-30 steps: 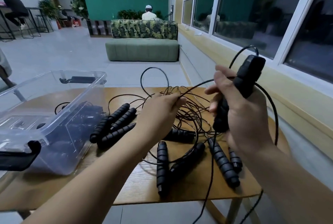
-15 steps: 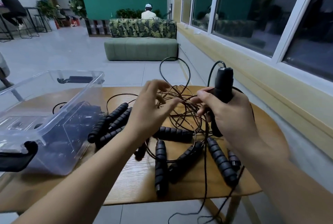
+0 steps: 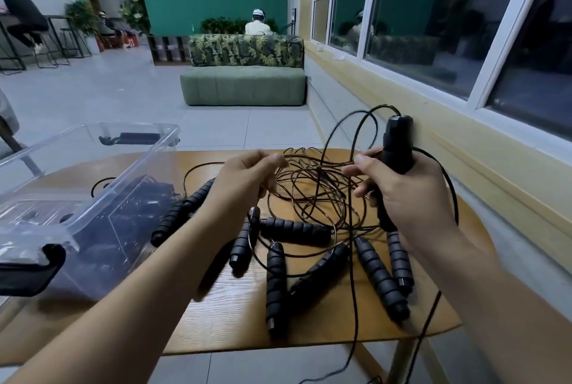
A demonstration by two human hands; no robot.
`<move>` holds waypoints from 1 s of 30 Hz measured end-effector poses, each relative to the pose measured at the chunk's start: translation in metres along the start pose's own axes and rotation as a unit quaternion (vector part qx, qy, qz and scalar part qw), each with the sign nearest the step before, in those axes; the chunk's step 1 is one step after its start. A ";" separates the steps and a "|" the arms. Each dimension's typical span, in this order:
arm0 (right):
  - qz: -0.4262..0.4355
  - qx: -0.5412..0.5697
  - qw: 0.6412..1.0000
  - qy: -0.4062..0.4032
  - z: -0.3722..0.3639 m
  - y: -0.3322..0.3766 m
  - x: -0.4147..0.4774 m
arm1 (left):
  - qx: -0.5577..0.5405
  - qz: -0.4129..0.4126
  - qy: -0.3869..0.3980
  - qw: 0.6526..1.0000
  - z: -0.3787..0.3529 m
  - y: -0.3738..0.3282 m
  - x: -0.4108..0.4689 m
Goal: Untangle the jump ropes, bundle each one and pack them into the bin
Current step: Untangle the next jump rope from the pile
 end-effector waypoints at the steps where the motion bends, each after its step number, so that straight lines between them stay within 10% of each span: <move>1: -0.001 -0.005 1.000 -0.002 0.000 -0.001 0.000 | -0.051 0.000 0.001 0.999 0.000 -0.003 0.001; 6: 0.003 -0.028 0.999 0.017 -0.003 0.000 -0.004 | -0.195 0.004 0.063 0.979 -0.012 -0.021 -0.006; 12: 0.026 -0.053 0.998 0.028 -0.008 0.003 -0.007 | 0.083 -0.083 0.165 0.979 -0.035 -0.044 -0.034; 18: 0.002 0.009 0.999 0.046 -0.012 0.000 -0.010 | -0.075 -0.020 0.167 0.983 -0.038 -0.042 -0.028; 30: -0.020 0.060 0.994 0.092 -0.019 -0.005 -0.013 | 0.258 -0.126 0.073 0.955 -0.037 -0.020 -0.020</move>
Point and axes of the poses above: each hand's wrist, its own x-axis towards the middle knuckle, its own z-axis out of the back of the hand, y = z × x, the point moved 4 cm from there along x, towards the middle knuckle, and after that the axes turned 3 degrees about x, right-handed, at the moved point
